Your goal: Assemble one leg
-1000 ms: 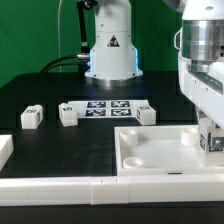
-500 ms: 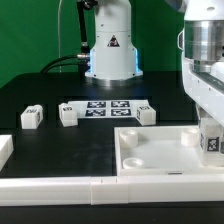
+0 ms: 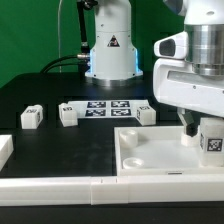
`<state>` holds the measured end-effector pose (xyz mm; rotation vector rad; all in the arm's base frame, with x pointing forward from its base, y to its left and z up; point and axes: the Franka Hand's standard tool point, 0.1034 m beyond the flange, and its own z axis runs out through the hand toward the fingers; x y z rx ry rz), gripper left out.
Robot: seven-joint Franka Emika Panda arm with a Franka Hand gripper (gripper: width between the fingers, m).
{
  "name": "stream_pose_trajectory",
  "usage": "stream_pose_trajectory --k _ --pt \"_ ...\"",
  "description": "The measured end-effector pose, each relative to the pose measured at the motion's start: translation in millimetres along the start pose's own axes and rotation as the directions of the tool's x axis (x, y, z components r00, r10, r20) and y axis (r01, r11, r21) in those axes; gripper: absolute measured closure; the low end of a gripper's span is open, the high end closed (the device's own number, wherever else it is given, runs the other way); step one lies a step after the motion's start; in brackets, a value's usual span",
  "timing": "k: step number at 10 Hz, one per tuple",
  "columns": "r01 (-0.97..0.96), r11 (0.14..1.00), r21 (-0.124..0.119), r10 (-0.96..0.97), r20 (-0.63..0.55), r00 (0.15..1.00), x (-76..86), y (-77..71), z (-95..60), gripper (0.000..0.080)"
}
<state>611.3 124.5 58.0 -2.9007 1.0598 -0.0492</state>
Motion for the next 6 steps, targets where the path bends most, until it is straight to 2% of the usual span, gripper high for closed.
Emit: stream_pose_trajectory --k 2,4,6 --pt "0.271 0.962 0.001 -0.271 -0.002 0.962 3.6 0.9 -1.2 0.015" --pt "0.474 0.881 -0.006 -0.474 -0.006 0.881 5.4 0.7 -2.3 0.015" --pt "0.643 0.765 -0.025 -0.643 -0.008 0.766 7.5 1.6 -2.8 0.015"
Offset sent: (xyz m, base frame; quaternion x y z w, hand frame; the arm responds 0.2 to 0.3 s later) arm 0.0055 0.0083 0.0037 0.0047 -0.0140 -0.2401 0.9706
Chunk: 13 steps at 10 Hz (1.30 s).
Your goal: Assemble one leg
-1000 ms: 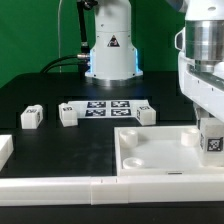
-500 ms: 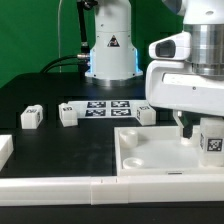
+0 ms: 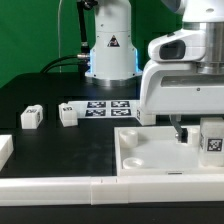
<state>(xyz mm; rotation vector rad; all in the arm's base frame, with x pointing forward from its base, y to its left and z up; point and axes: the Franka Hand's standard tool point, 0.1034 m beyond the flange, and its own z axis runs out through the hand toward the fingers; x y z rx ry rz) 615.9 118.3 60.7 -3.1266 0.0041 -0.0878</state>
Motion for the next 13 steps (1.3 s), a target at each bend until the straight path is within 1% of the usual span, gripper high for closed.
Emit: stream_pose_trajectory --k 1,3,4,6,8,9,10,12,13 --pt "-0.019 1.0 0.0 0.019 0.001 1.0 -0.4 0.1 0.3 0.015" --pt "-0.02 1.0 0.0 0.02 0.001 1.0 -0.5 0.3 0.4 0.0413" --pt "-0.02 1.0 0.0 0.02 0.001 1.0 -0.5 0.3 0.4 0.0513" --pt "-0.027 1.0 0.0 0.027 0.001 1.0 -0.5 0.3 0.4 0.0511" --pt "-0.078 0.997 0.0 0.078 0.001 0.997 -0.5 0.3 0.4 0.0511" --pt "-0.158 0.987 0.002 0.158 -0.001 0.987 -0.2 0.3 0.2 0.0511" --pt "-0.327 0.945 0.004 0.327 -0.012 0.945 1.0 2.1 -0.4 0.0511" --pt "-0.514 0.857 -0.018 0.514 -0.02 0.858 -1.3 13.7 0.6 0.0509" --pt "-0.627 0.778 -0.034 0.627 -0.022 0.779 -2.7 20.9 -0.1 0.0504"
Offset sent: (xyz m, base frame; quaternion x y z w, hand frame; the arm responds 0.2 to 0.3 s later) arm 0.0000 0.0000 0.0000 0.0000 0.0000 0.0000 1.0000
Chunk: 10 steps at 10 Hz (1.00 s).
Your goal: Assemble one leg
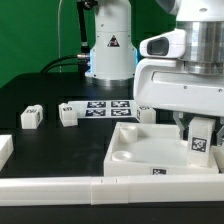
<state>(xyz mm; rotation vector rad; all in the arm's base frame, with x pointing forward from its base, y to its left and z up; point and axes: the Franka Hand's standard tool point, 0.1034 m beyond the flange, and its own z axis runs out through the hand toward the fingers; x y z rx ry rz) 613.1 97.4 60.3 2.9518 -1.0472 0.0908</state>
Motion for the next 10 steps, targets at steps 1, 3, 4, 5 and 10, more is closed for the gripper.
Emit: stream_pose_trajectory --k 1,3,4,5,10 --pt "-0.09 0.996 -0.012 0.09 -0.004 0.996 2.9 4.9 0.1 0.0501" --pt "-0.268 0.963 -0.034 0.267 -0.026 0.963 8.9 17.1 0.2 0.0492" --pt "-0.321 0.946 -0.042 0.319 -0.04 0.947 10.0 22.1 0.1 0.0492" --pt "-0.322 0.945 -0.048 0.32 -0.045 0.946 11.1 25.0 0.0 0.0488" --pt "-0.322 0.946 -0.046 0.32 -0.045 0.946 11.1 24.8 0.0 0.016"
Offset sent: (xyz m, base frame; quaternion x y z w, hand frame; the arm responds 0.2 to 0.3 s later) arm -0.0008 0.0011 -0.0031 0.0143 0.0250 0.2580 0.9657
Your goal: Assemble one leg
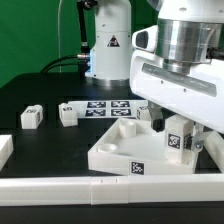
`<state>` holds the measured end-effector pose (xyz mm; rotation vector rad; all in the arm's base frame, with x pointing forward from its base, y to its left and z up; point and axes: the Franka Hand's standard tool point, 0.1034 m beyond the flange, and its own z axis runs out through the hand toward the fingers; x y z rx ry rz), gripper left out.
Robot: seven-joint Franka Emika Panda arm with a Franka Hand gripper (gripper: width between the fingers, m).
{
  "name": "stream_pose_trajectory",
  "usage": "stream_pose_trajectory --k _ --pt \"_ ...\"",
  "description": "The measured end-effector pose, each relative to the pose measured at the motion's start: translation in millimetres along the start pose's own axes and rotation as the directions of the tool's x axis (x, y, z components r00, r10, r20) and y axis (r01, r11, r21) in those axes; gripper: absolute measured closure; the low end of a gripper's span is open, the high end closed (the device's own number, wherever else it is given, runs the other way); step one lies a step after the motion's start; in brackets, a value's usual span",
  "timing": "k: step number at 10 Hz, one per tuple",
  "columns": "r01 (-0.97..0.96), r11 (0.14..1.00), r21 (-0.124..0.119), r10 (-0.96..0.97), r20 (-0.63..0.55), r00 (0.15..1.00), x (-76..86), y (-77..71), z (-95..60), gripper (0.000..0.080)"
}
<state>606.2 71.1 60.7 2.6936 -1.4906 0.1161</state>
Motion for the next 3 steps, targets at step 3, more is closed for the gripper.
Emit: stream_pose_trajectory --k 3 --pt "0.0 1.0 0.0 0.0 0.0 1.0 0.0 0.0 0.0 0.0152"
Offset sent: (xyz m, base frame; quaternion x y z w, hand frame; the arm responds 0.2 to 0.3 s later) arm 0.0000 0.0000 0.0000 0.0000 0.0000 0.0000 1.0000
